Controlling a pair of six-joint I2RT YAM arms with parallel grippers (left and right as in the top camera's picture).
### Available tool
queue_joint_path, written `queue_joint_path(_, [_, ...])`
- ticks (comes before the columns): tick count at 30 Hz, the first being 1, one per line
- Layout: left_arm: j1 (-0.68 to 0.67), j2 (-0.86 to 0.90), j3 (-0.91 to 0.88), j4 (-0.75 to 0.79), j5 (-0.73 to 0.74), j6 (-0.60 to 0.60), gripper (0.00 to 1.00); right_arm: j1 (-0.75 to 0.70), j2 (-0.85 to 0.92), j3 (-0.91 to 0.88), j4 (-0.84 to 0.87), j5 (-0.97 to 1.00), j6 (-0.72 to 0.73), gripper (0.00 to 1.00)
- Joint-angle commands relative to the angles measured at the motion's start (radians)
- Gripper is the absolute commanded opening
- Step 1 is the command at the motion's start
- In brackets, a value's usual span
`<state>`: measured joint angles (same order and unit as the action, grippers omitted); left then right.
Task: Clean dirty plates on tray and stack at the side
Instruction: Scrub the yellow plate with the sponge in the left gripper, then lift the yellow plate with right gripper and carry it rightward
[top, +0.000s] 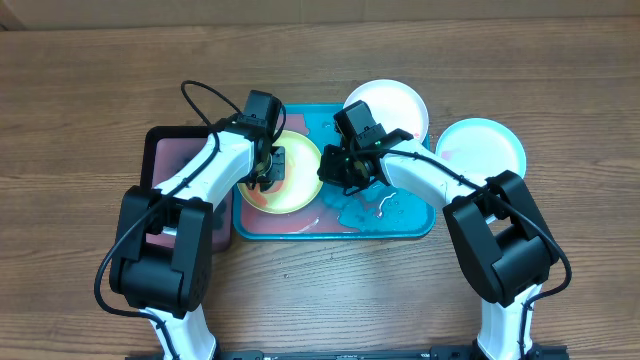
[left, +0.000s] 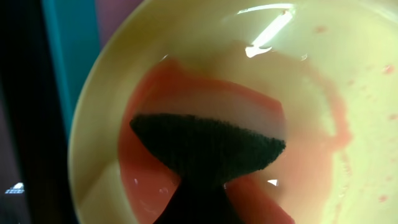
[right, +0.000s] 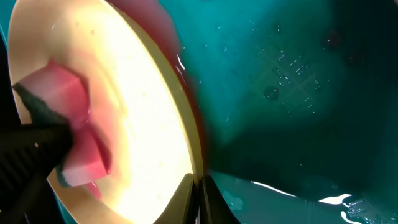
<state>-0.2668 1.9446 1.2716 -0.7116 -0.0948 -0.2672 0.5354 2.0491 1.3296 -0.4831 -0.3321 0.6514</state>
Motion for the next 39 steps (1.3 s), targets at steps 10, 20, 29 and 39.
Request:
queue_joint_path(10, [0.005,0.014,-0.018,-0.100,0.470,0.304,0.04,-0.003,0.024,0.014,-0.003,0.016,-0.001,0.04])
queue_joint_path(20, [0.087,0.014,0.156,-0.048,0.449,0.154,0.04,-0.003,0.024,0.014,-0.009,0.016,-0.002,0.04])
queue_joint_path(29, [0.185,0.014,0.511,-0.352,0.262,0.154,0.04,-0.004,0.018,0.067,-0.063,0.021,-0.064,0.04])
queue_joint_path(39, [0.211,0.014,0.532,-0.402,0.206,0.154,0.04,0.057,0.043,0.151,-0.163,0.238,-0.059,0.04])
